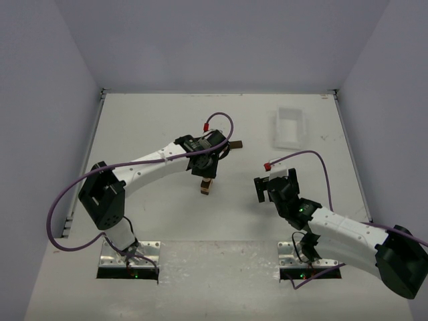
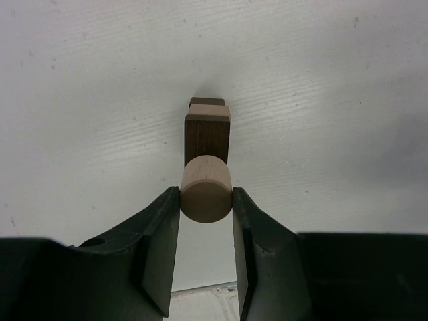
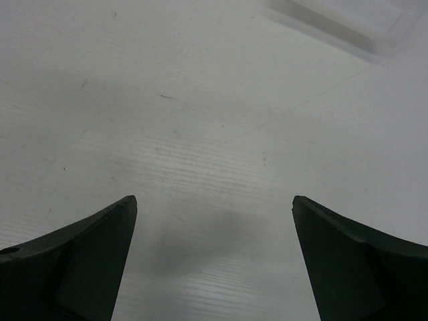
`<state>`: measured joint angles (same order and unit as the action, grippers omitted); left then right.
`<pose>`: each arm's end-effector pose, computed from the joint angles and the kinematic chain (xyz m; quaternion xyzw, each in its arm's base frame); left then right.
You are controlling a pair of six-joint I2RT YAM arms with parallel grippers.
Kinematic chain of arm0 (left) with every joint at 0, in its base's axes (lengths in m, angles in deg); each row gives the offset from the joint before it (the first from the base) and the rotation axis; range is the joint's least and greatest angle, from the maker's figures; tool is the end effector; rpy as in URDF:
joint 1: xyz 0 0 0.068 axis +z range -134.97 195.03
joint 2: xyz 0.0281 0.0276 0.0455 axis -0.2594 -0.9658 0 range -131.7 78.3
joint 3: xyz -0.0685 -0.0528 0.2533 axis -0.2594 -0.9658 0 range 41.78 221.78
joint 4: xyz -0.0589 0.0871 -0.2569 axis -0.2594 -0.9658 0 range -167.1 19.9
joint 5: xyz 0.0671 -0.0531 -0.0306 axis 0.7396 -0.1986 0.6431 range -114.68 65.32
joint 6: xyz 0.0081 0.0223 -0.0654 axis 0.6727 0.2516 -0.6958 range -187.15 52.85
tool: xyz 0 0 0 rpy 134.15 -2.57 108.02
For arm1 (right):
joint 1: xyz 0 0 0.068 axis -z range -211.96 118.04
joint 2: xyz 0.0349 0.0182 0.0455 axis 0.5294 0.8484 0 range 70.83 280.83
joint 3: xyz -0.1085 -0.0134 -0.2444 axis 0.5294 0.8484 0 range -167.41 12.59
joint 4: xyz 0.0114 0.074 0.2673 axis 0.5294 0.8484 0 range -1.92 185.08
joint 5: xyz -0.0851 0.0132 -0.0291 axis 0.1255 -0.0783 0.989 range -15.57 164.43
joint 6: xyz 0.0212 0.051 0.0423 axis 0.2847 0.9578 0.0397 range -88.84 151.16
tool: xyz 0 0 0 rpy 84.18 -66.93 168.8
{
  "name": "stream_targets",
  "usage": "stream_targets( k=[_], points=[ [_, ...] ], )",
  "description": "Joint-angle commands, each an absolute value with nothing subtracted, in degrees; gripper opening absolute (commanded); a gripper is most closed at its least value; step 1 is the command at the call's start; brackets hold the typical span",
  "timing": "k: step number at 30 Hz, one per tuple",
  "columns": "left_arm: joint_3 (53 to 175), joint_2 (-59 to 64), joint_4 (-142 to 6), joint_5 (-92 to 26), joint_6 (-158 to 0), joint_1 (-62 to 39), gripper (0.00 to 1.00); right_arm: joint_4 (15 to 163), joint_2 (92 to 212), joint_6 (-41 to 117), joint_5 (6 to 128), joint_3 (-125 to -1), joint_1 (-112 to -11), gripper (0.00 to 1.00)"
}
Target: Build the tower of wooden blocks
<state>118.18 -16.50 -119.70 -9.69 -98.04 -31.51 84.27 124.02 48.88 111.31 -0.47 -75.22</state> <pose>0.2566 -0.2493 0.2262 0.1078 0.9676 -0.0185 0.2277 0.1689 0.1124 0.1269 -0.0478 0.8571 -0.0259 0.5123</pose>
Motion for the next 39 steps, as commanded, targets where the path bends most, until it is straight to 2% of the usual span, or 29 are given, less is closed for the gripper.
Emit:
stream_targets(
  k=[1, 39],
  points=[
    [118.2, -14.9, -117.5, -10.3, -96.9, -31.5, 0.01, 82.7, 123.6, 48.8, 112.3, -1.7, -75.0, 0.99],
    [117.3, -16.6, -117.3, -10.1, -96.3, -31.2, 0.04, 82.7, 123.2, 47.8, 112.1, -1.6, -75.0, 0.99]
  ],
)
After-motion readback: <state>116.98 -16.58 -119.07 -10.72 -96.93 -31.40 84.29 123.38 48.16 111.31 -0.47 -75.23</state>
